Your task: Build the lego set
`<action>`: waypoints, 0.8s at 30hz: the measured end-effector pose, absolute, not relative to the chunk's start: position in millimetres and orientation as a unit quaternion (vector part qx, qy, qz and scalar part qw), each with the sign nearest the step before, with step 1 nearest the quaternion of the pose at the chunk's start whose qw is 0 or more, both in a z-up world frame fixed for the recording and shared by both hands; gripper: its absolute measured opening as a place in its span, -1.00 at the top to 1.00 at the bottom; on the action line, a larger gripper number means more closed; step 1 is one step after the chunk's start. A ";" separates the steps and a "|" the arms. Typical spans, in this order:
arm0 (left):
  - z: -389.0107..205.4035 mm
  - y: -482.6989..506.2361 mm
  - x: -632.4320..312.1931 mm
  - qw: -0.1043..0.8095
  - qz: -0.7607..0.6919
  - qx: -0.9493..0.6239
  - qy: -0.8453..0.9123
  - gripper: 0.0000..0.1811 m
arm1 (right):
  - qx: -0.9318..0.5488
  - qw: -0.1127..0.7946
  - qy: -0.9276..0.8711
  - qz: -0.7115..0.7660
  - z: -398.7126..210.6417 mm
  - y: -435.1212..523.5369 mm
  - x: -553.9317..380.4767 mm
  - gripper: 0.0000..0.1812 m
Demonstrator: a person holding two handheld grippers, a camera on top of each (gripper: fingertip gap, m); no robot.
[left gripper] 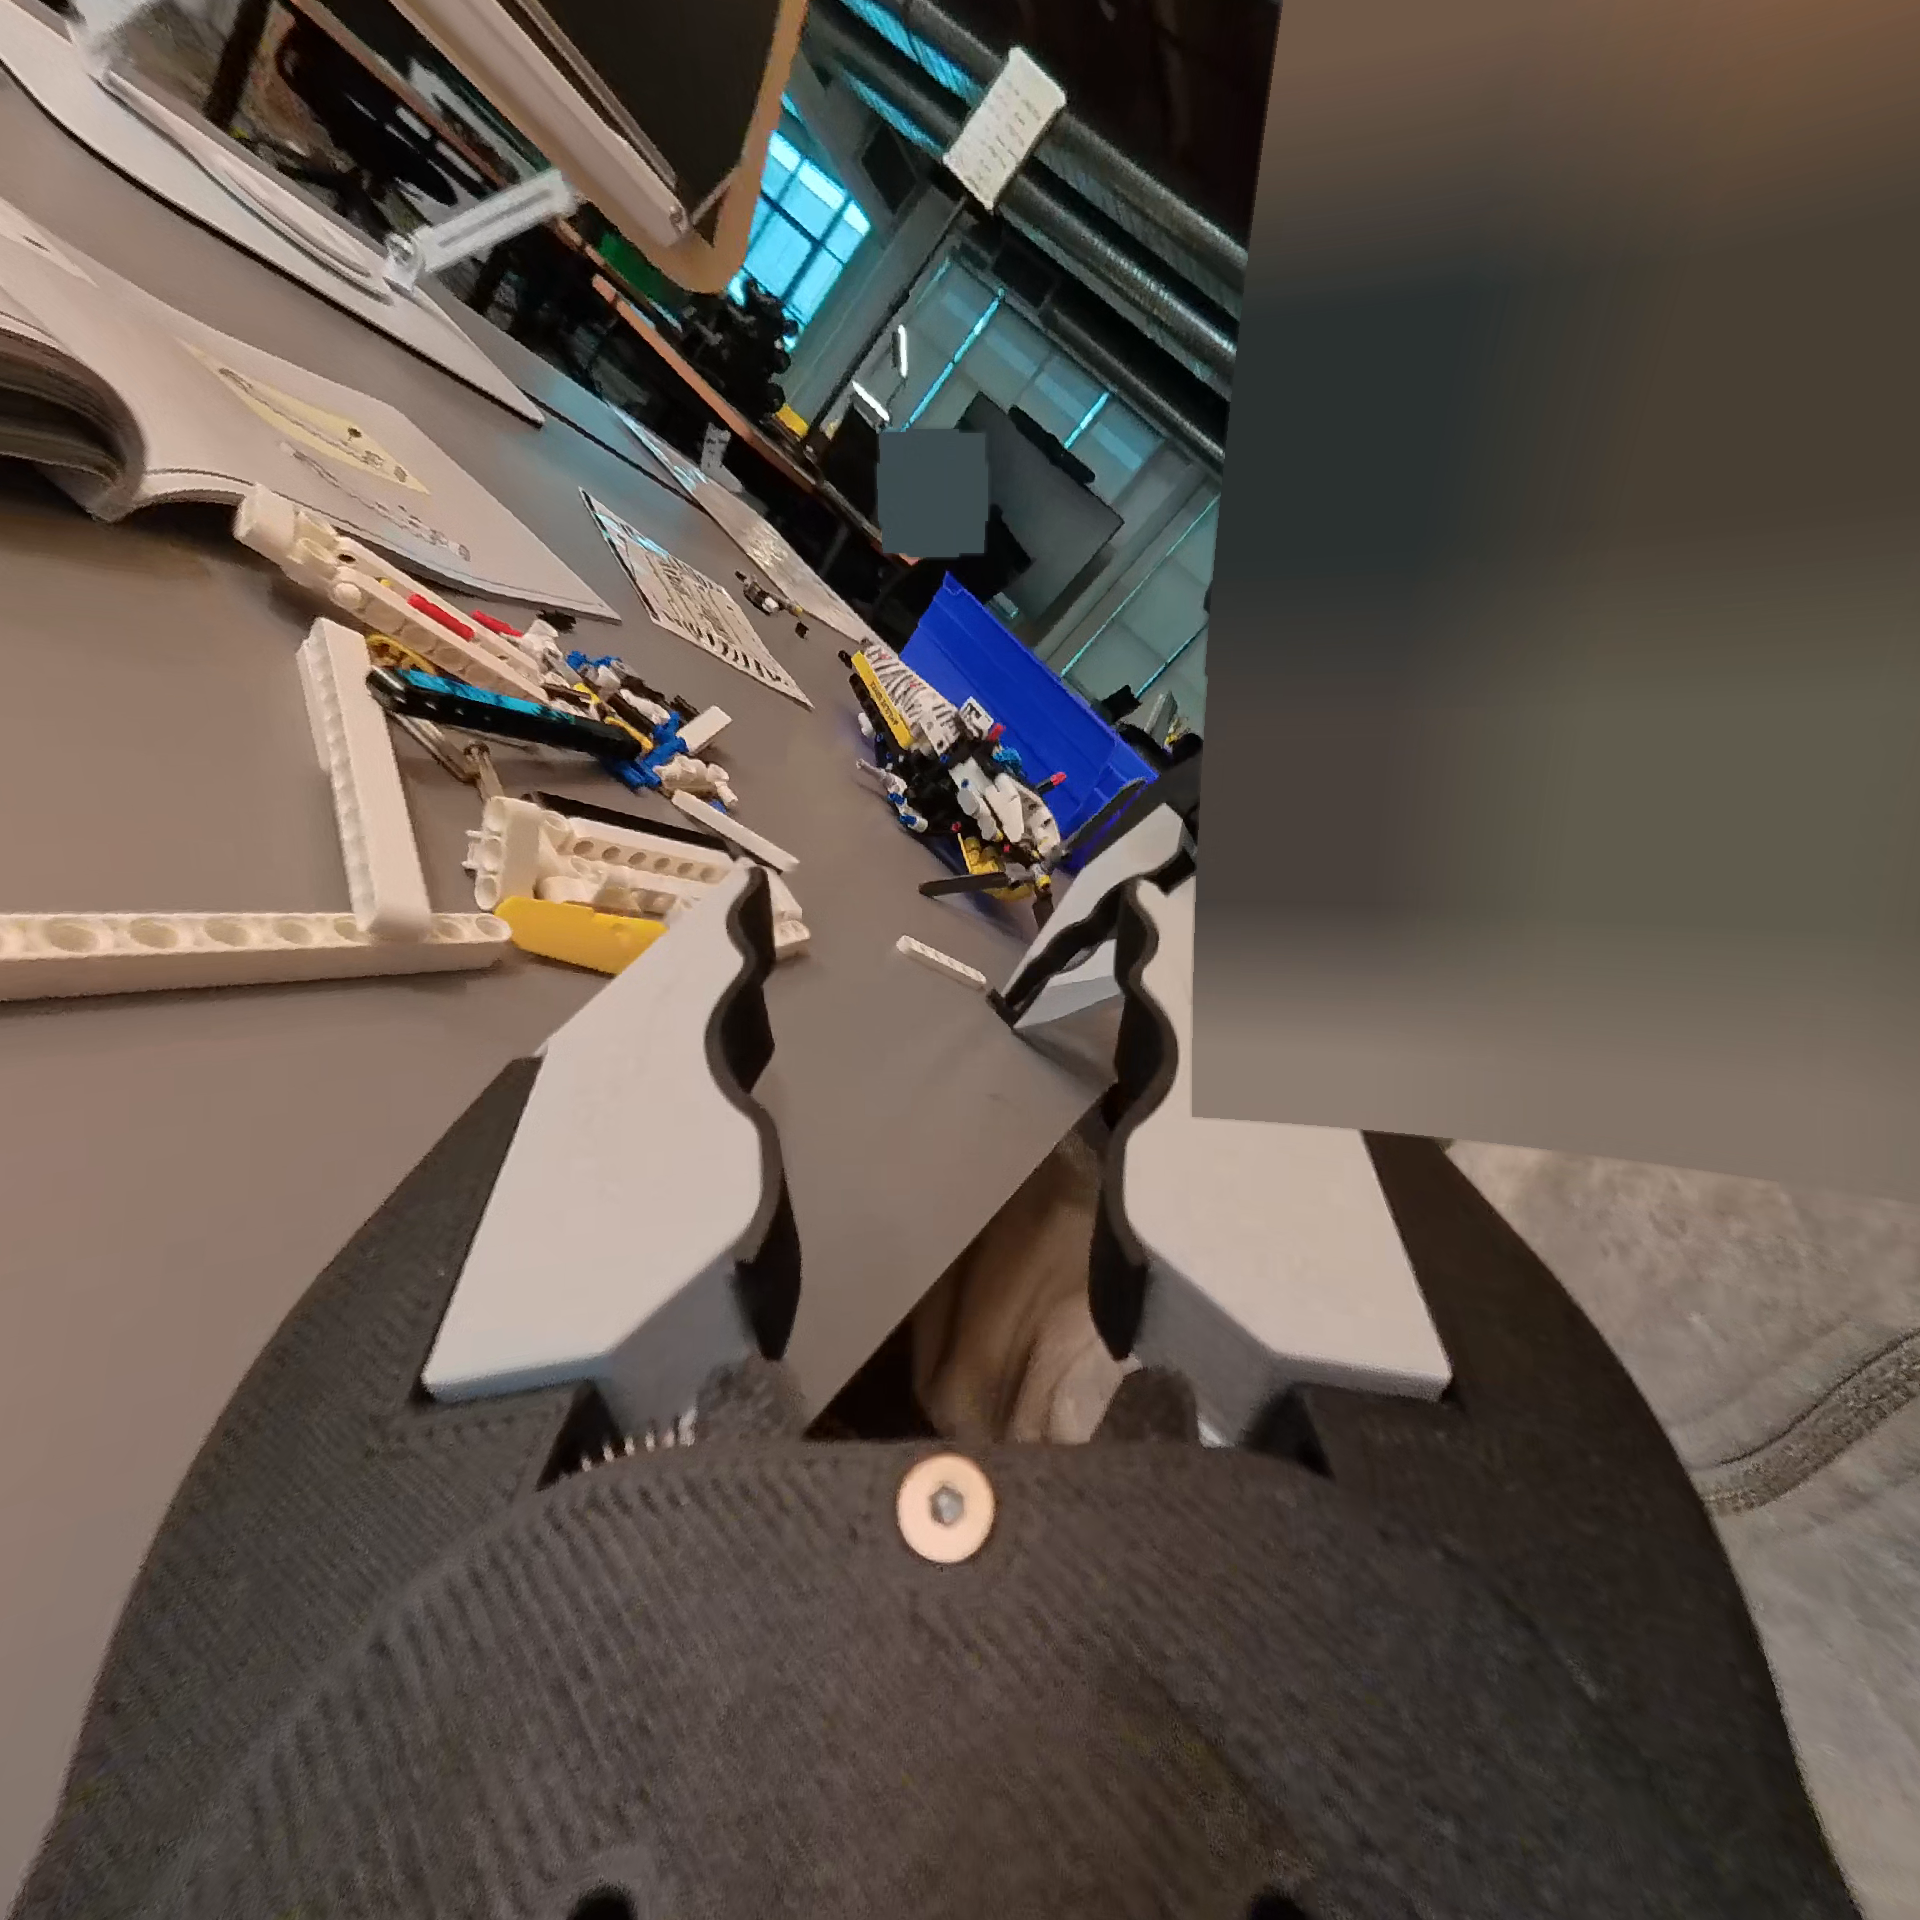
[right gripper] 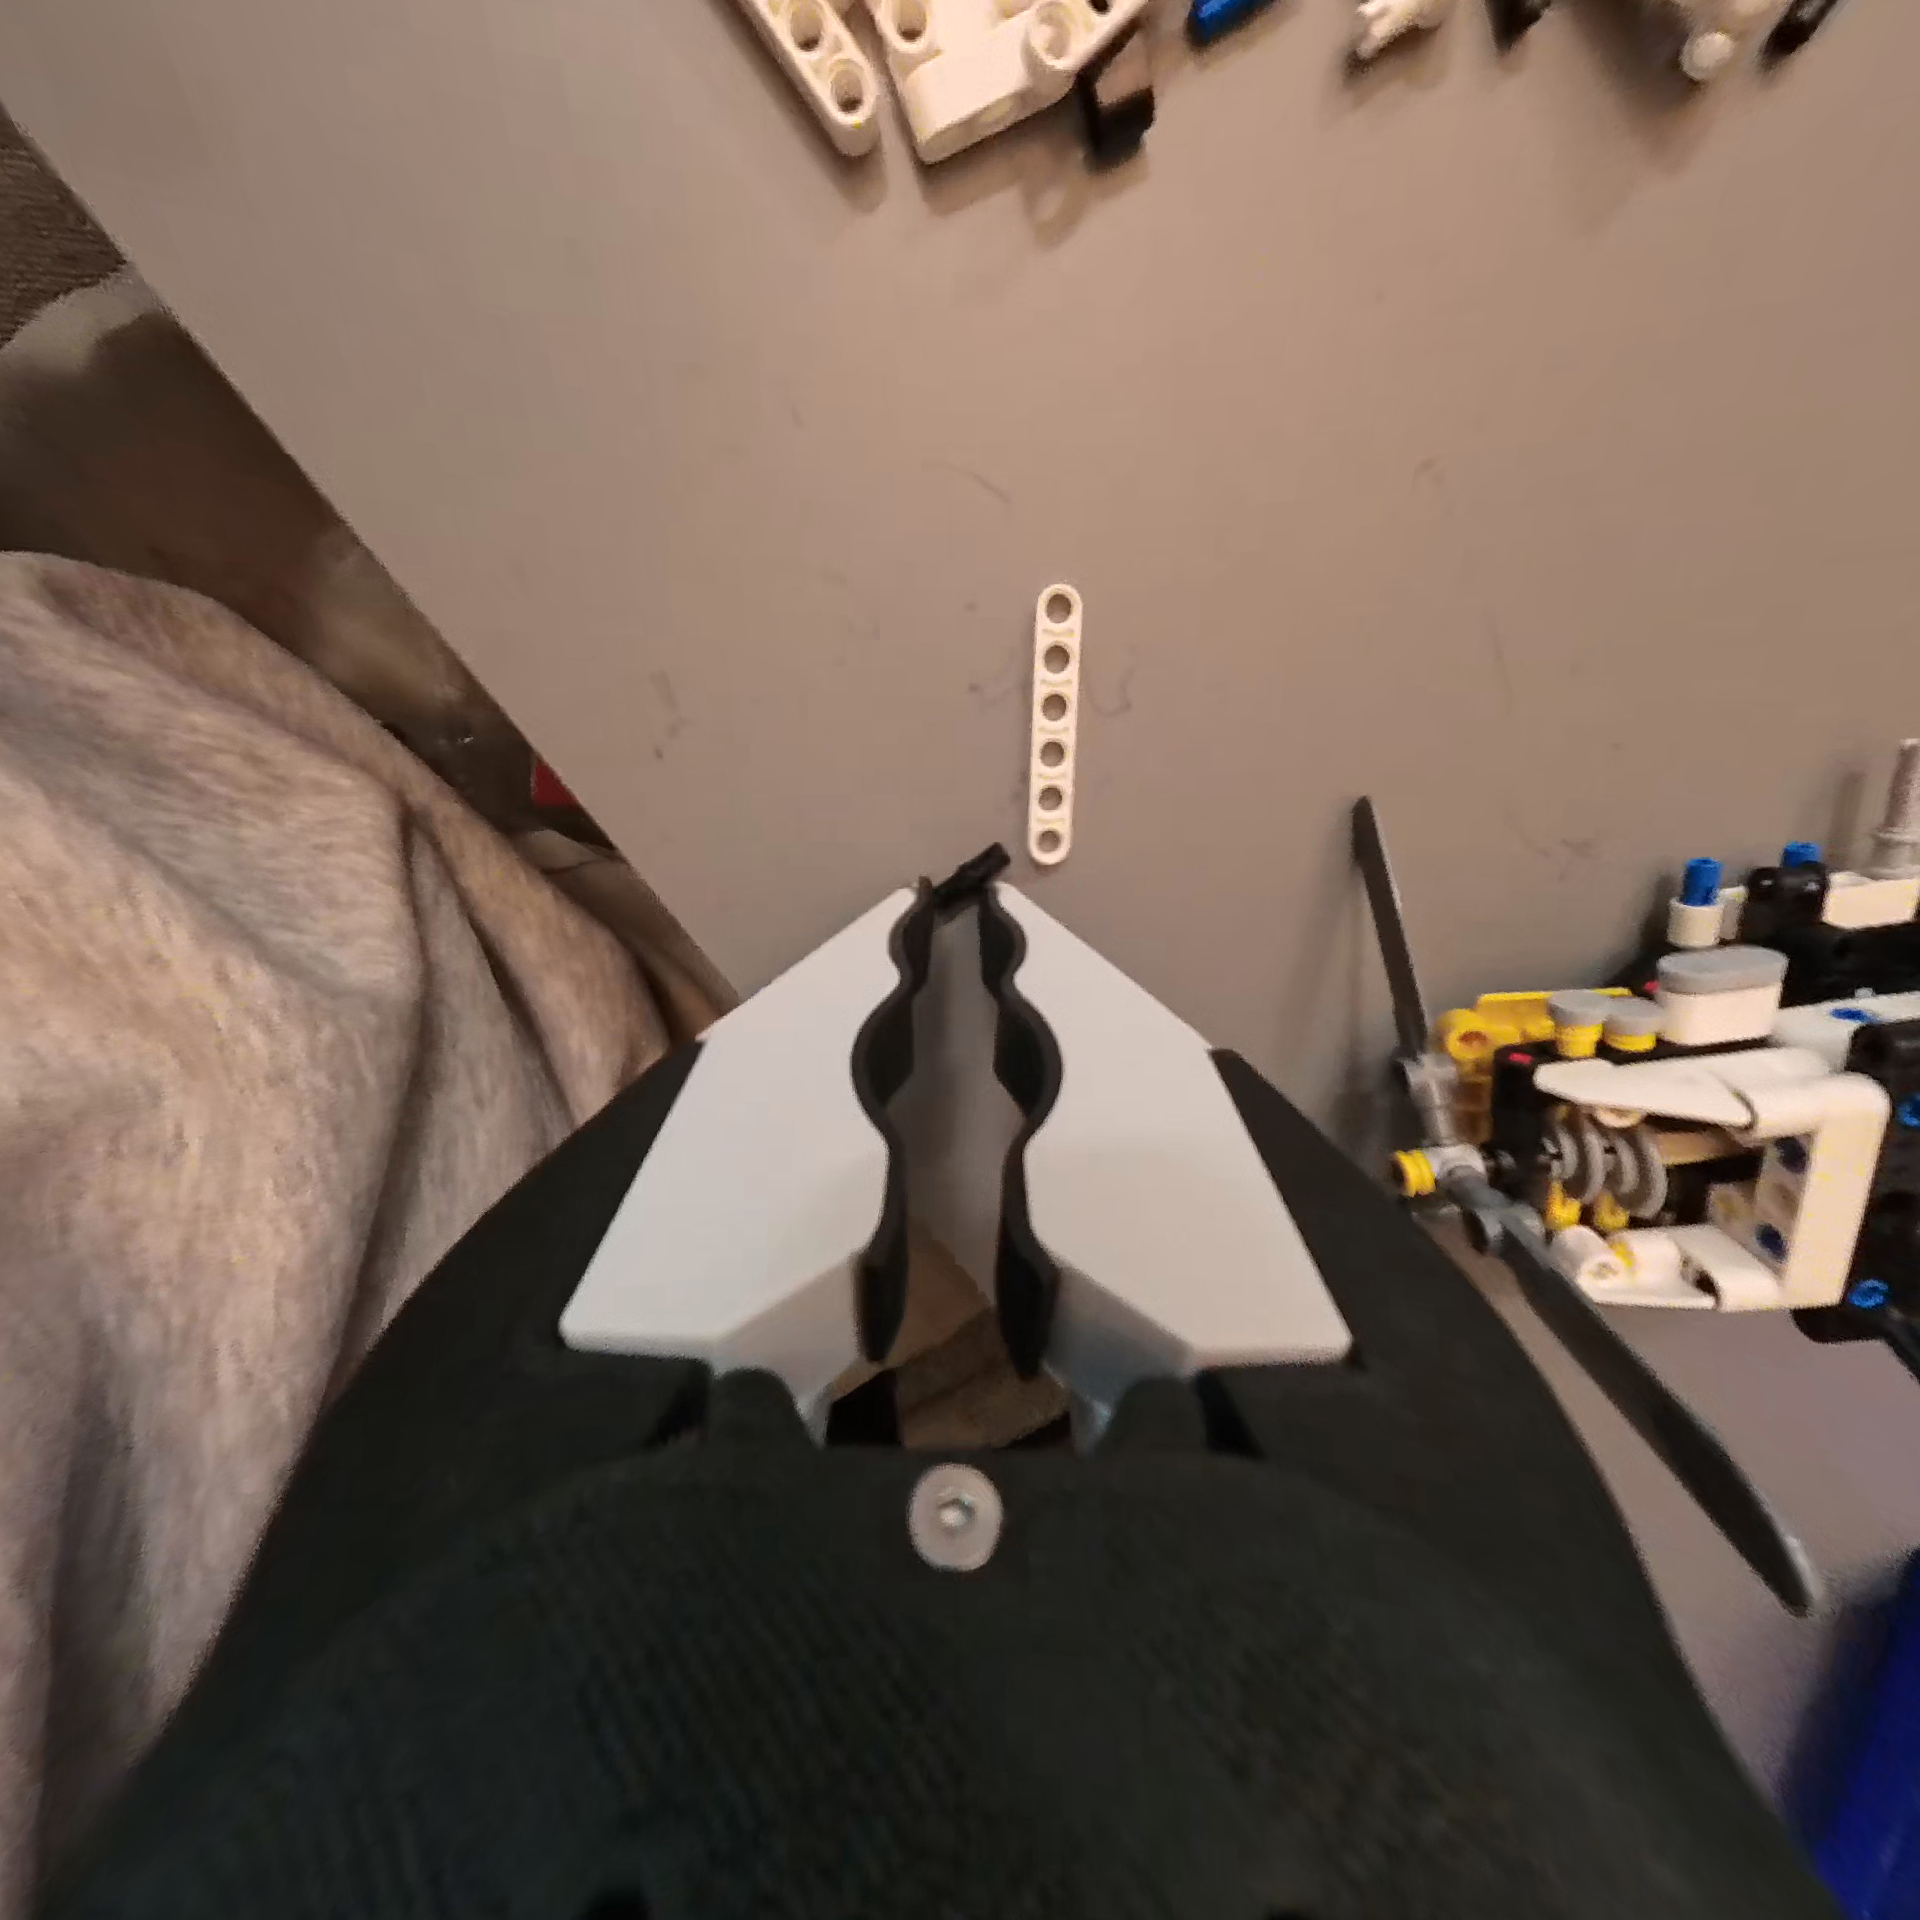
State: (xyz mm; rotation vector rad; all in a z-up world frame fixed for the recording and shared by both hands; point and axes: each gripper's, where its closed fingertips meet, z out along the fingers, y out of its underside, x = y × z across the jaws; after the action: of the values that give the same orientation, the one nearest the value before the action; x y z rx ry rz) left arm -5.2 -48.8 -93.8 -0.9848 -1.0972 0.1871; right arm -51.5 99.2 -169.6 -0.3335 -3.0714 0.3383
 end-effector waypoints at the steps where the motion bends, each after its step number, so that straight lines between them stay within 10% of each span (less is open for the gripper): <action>1: -94.8 -44.0 -4.4 0.734 0.082 -0.457 -0.495 0.30 | -0.092 0.005 -0.988 0.124 -166.7 94.2 -45.9 0.93; 24: -79.0 47.9 30.4 0.781 -0.246 -0.404 -0.409 0.95 | 0.225 0.044 -0.899 0.374 -90.6 38.0 35.0 0.93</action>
State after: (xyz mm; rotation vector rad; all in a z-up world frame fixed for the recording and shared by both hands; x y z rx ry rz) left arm 30.4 47.9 -79.0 -0.8722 -0.8842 -0.5305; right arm 35.0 38.0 -90.6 0.6865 -2.7470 1.1414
